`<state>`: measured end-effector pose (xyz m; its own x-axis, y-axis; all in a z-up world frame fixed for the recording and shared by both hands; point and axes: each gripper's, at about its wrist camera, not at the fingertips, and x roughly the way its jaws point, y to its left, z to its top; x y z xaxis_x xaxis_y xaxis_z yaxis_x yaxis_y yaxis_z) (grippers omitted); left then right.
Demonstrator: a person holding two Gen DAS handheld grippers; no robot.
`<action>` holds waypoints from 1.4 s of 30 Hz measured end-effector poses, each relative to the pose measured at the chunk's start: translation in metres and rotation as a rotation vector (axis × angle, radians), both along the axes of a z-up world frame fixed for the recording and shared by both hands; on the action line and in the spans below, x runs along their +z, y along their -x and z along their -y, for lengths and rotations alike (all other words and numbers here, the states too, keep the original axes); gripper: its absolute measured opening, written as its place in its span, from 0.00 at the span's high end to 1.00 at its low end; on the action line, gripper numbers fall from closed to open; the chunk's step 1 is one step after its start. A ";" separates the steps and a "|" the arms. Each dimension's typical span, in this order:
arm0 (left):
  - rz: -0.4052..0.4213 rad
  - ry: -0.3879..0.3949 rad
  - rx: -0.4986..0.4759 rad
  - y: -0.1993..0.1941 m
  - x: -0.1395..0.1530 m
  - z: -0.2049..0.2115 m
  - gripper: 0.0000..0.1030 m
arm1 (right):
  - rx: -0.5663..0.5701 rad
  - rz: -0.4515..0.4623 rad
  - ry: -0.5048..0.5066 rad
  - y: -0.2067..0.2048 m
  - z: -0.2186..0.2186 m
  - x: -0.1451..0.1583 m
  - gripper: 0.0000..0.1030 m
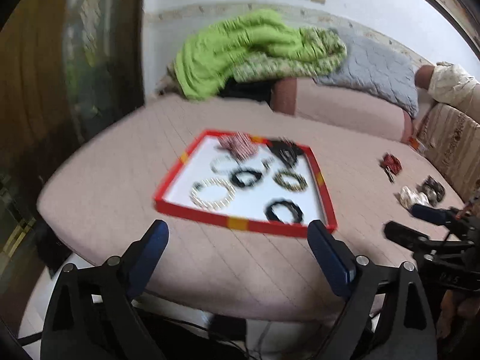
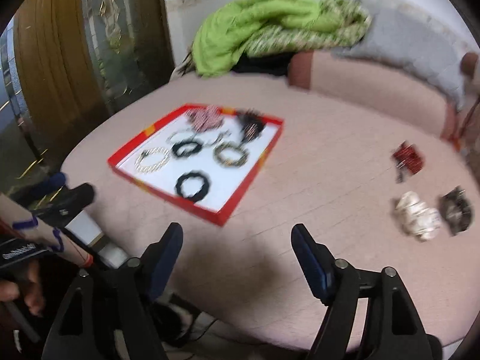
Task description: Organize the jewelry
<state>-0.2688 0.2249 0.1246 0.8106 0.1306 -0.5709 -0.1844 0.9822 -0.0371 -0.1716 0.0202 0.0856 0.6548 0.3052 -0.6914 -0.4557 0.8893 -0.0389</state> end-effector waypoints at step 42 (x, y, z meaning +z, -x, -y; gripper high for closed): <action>-0.089 -0.102 0.188 -0.022 -0.042 -0.003 0.02 | -0.037 0.117 0.124 0.007 -0.015 -0.001 0.10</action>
<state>-0.2469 0.2275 0.0821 0.7135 0.3355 -0.6151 -0.3625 0.9280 0.0857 -0.1791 0.0350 0.0845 0.7424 0.1962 -0.6406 -0.4085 0.8904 -0.2007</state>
